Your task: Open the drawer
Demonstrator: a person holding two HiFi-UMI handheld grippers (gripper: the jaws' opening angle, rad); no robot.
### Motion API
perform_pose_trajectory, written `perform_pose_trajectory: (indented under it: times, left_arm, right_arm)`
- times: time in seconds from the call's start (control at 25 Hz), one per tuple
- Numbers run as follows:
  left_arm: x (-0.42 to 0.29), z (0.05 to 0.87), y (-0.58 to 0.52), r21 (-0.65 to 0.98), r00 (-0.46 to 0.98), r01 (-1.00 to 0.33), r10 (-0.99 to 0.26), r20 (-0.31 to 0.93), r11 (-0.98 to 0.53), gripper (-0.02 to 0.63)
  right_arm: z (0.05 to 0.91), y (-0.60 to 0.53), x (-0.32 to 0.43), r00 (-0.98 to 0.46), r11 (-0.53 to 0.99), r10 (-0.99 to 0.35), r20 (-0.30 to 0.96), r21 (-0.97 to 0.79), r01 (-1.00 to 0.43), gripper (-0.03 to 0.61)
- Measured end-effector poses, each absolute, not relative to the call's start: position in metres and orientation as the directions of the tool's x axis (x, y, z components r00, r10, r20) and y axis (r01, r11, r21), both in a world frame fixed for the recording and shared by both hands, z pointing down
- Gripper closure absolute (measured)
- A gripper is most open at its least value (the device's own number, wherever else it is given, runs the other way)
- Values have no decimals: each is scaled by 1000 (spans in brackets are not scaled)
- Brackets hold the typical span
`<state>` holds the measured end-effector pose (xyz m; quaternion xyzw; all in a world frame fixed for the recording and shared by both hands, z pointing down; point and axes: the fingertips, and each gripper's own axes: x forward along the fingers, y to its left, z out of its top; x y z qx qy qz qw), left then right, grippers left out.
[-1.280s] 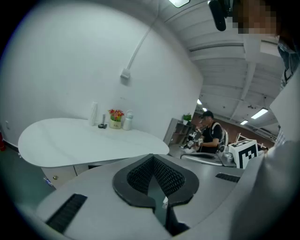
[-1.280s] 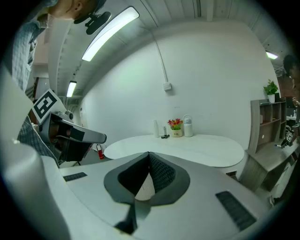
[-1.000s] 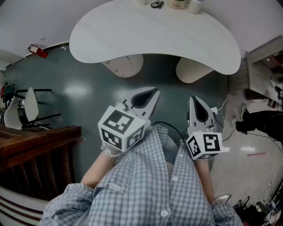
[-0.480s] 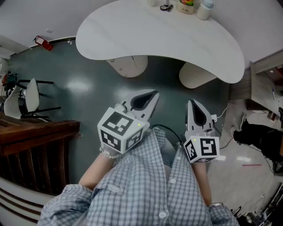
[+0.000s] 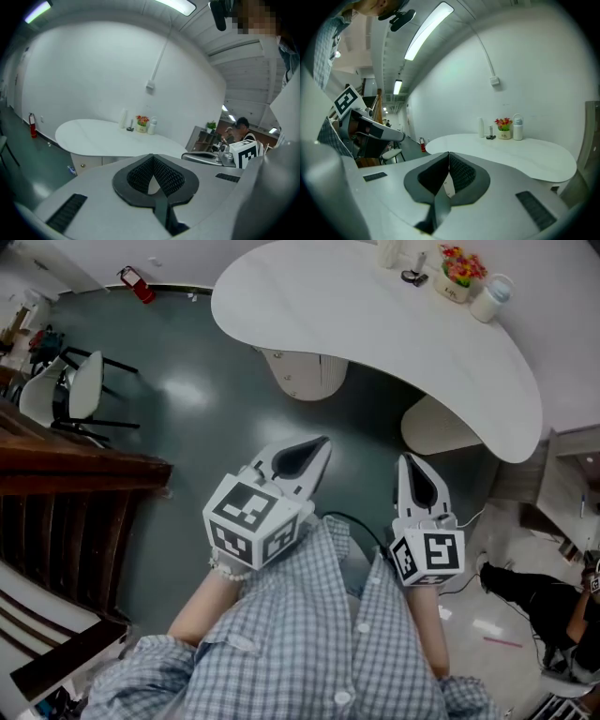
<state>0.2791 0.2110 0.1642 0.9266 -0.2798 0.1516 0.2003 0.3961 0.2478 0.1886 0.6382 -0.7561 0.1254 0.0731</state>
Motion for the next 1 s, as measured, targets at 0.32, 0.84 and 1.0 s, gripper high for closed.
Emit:
perform_pose_trajectory:
  times: [0.32,0.84,1.0]
  left_arm:
    - [228,170,217,271,696,-710,-588,413,-650,617]
    - [174,176,219,285,615,-789,-682,397,-545,615]
    - [158,177,204,298,624,-781,-679,387,-549,617]
  right_arm:
    - [199,235,346,-349,328,-898,270,-118,-937,569]
    - [204,215,298,-459,450,-843,281,-100,-887,569]
    - [205,207,284,-445,438,-845,296,-94,-894,569]
